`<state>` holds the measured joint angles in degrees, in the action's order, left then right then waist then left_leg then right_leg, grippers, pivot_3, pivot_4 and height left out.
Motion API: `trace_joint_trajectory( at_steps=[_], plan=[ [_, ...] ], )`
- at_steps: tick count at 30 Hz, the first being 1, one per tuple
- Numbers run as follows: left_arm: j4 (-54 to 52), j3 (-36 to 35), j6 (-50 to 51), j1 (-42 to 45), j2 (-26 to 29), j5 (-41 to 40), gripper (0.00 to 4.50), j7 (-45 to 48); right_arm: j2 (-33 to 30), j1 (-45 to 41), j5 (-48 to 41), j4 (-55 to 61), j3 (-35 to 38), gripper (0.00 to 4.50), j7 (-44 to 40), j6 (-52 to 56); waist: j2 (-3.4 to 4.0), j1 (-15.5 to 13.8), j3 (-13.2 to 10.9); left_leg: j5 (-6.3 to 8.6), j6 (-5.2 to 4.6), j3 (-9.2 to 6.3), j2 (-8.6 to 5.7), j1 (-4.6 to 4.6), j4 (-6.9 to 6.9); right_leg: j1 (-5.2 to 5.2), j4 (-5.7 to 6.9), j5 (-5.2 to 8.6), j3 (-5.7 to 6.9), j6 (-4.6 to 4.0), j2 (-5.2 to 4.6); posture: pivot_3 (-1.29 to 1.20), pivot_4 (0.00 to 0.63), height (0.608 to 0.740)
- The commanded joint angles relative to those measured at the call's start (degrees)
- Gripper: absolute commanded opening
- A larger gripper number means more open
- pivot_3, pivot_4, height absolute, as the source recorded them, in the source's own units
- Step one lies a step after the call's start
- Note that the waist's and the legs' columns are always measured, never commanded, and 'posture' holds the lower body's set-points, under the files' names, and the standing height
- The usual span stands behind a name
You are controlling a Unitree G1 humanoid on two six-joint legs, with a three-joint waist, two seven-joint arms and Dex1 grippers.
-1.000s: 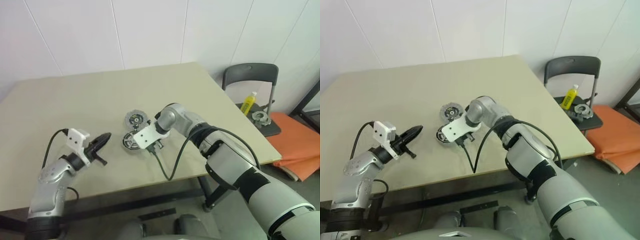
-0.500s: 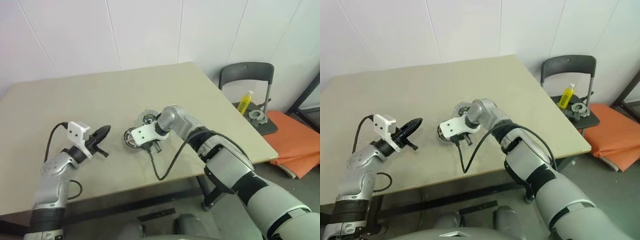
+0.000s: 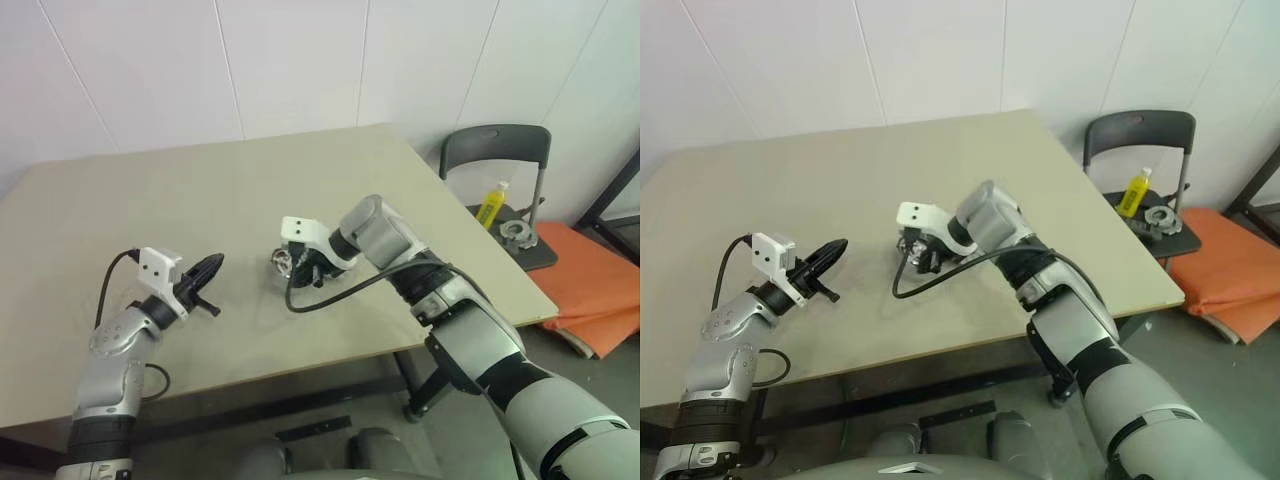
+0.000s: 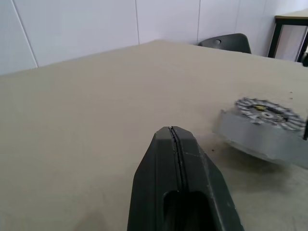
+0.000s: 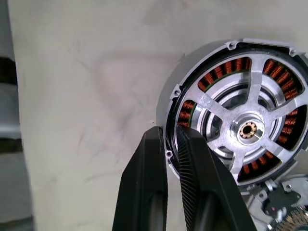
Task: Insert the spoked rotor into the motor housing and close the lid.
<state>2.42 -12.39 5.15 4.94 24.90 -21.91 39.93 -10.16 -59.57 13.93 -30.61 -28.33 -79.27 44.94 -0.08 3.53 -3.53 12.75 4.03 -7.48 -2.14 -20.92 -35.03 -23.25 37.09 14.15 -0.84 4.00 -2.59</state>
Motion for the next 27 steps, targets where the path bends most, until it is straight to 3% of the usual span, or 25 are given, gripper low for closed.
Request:
trace_joint_trajectory(
  at_steps=[1,14,20,24,27],
  plan=[
    [-0.20,-0.17,-1.47,1.72,0.97,0.30,0.00,0.63,-0.88,-0.38,-3.59,7.14,-1.13,0.12,-2.57,8.77,0.00,0.01,0.00,0.00,0.00,0.00,0.00,-0.04,0.00,-0.04,0.00,0.00,0.00,0.00,-0.01,0.00,0.000,0.740],
    [1.05,0.86,-1.84,2.54,1.01,1.54,0.00,1.39,2.98,-1.22,-10.71,4.25,-4.58,0.12,2.73,18.32,-0.04,0.33,0.03,0.00,0.00,-0.01,-0.01,-0.23,-0.02,-0.20,-0.01,-0.01,0.04,0.02,-0.01,0.00,0.000,0.740],
    [0.87,0.96,-2.09,2.13,1.56,2.26,0.00,1.14,2.56,-3.39,-12.79,2.11,-6.71,2.03,0.86,14.30,-0.04,0.43,0.03,0.00,0.00,-0.04,0.01,-0.25,-0.01,-0.23,0.00,-0.04,0.06,0.06,0.01,0.00,0.000,0.740],
    [0.04,1.25,-0.82,1.95,1.60,0.80,0.00,2.66,2.22,-9.21,-15.76,-0.52,-2.89,2.03,-1.26,7.97,-0.02,0.45,0.02,0.00,0.00,-0.04,-0.01,-0.28,-0.10,-0.22,0.00,-0.03,0.07,0.05,0.00,0.00,0.000,0.740],
    [-1.43,2.08,0.34,1.99,1.65,-0.61,0.00,4.81,-0.14,-12.72,-11.80,-4.40,-2.45,2.03,3.56,-10.10,-0.02,0.45,0.02,0.00,0.00,-0.06,0.00,-0.27,-0.09,-0.22,0.01,-0.03,0.12,0.05,0.00,0.00,0.000,0.740]
  ],
)
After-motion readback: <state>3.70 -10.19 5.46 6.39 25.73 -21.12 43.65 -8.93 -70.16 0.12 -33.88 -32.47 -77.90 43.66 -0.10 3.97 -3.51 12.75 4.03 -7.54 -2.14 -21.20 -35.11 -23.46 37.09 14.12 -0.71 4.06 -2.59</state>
